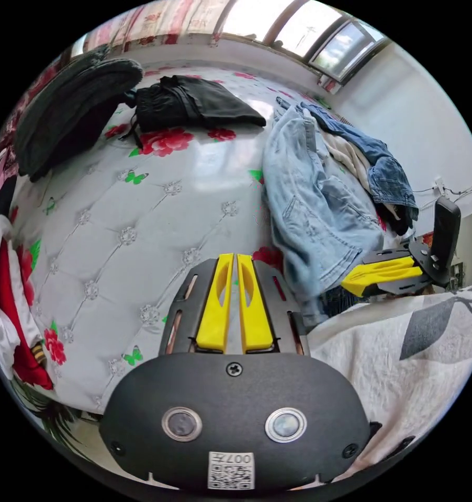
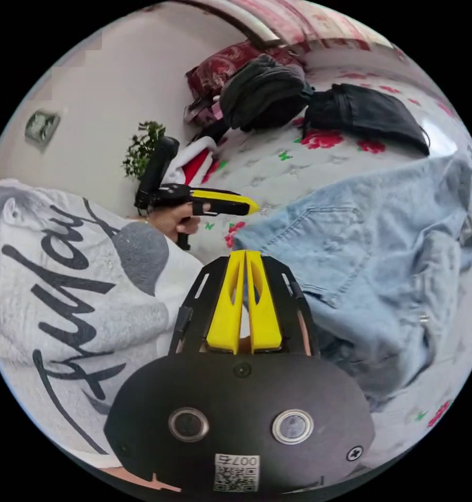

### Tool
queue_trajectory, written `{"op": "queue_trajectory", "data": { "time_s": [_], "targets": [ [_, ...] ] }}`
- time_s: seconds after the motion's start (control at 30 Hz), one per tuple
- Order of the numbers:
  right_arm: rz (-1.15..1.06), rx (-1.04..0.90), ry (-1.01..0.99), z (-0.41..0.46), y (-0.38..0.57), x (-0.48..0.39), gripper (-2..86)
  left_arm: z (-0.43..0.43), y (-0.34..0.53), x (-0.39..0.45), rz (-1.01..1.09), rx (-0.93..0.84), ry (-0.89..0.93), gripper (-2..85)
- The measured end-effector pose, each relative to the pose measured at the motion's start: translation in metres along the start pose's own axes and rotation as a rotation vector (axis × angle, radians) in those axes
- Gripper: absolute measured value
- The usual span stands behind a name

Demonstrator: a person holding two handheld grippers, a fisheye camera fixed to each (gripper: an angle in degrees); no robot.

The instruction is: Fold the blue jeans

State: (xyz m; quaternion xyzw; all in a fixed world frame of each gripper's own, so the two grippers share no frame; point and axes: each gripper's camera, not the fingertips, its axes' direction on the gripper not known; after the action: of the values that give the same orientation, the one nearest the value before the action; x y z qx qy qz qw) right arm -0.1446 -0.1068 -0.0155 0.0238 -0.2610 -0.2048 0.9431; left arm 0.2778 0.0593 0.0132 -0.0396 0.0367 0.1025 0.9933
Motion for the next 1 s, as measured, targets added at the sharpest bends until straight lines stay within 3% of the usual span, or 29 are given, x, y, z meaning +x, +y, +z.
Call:
{"op": "queue_trajectory", "data": {
  "time_s": [0.13,0.2,0.3,0.43,0.5,0.57,0.63,0.8,1.0],
  "targets": [
    [0.074,0.104,0.177,-0.030,0.016,0.005,0.9,-0.026,0.027,-0.031,-0.002,0.043,0.004,7.2],
    [0.248,0.199,0.276,-0.058,0.046,0.032,2.0,-0.034,0.030,-0.025,0.061,0.067,0.011,8.2],
    [0.485,0.306,0.355,-0.092,0.104,0.063,3.2,-0.029,0.021,0.009,0.255,0.061,0.066,9.6],
    [0.616,0.326,0.398,-0.113,0.158,0.077,4.3,0.011,0.004,0.092,0.605,-0.021,0.129,11.2],
    [0.660,0.356,0.417,-0.123,0.183,0.077,5.2,0.039,0.001,0.125,0.723,-0.079,0.097,9.7],
    [0.670,0.341,0.416,-0.122,0.192,0.078,6.1,0.086,-0.001,0.145,0.790,-0.180,-0.132,3.4],
    [0.679,0.290,0.432,-0.115,0.195,0.082,6.8,0.097,-0.005,0.139,0.820,-0.210,-0.114,0.6],
    [0.684,0.253,0.392,-0.104,0.202,0.090,7.7,0.049,-0.036,0.047,0.451,-0.118,0.144,-0.7],
    [0.566,0.201,0.245,-0.084,0.179,0.094,7.5,-0.085,-0.004,-0.107,-0.068,0.254,-0.025,-0.5]
  ]
}}
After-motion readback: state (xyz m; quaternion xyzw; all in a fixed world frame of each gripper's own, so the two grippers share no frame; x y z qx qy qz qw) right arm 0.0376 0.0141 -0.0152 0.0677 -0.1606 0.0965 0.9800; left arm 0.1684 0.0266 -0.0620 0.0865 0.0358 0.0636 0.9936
